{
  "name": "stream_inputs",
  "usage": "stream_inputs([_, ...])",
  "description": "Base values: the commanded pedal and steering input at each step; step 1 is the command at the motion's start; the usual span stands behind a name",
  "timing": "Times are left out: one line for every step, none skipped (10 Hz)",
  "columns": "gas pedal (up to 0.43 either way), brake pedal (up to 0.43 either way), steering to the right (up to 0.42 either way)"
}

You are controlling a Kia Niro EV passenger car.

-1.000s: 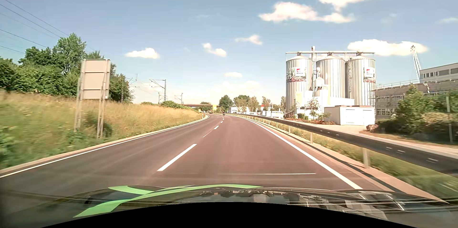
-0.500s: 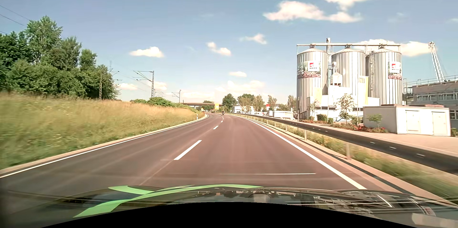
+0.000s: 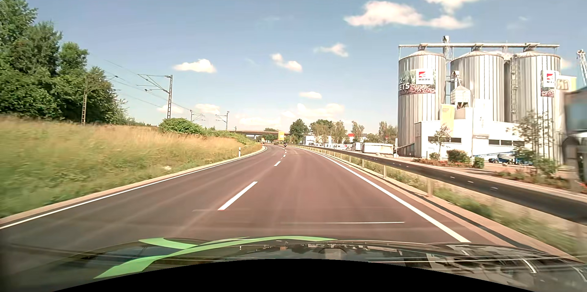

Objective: Follow the waypoints while adhering to traffic rules and regulations

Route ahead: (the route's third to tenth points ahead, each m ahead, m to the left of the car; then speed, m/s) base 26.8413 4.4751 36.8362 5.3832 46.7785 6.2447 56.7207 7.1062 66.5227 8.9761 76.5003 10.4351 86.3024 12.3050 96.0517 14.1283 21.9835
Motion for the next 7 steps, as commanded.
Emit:
stream_inputs([0.22,0.0,-0.012])
stream_inputs([0.228,0.0,-0.012])
stream_inputs([0.24,0.0,-0.011])
stream_inputs([0.24,0.0,-0.011])
stream_inputs([0.248,0.0,-0.012])
stream_inputs([0.248,0.0,-0.012])
stream_inputs([0.228,0.0,-0.011])
